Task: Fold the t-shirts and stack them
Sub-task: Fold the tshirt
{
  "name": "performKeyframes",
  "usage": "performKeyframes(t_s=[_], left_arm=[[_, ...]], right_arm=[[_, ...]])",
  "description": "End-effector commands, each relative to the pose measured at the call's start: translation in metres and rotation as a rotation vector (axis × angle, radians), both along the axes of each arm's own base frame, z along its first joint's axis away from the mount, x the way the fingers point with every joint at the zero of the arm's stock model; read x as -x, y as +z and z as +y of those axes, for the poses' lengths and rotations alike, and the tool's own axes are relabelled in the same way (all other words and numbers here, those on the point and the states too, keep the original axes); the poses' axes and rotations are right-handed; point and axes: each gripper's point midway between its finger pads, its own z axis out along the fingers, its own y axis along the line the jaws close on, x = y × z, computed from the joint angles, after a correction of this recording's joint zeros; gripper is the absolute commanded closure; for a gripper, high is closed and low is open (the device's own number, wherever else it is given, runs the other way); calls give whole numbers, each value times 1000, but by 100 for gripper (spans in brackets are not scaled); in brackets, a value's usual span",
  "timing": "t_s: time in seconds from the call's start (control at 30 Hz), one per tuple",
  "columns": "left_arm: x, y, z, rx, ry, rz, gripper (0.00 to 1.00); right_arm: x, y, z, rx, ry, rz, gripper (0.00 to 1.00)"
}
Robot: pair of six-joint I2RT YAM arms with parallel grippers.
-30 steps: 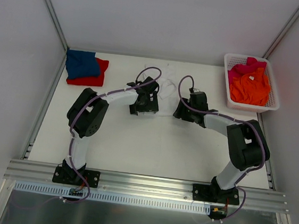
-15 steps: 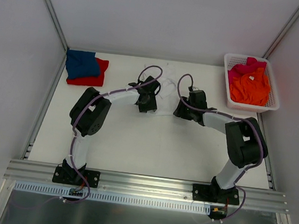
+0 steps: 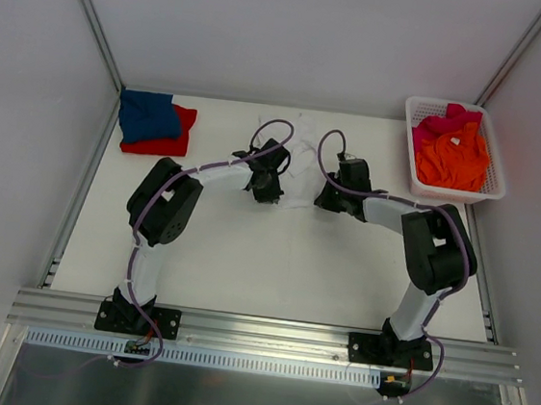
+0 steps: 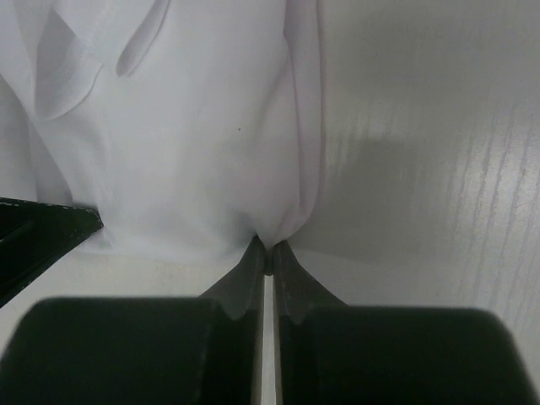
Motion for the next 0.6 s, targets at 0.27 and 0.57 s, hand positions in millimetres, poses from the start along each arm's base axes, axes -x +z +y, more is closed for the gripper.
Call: performKeyframes(t_s=[0.27,0.57], left_arm=[[62,-28,25,-102,-46,147,100],[72,27,27,-43,-57,42,100]], right_arm=[[12,49,10,-46,19,-114,100],[36,113,17,-41,44,-232,100]])
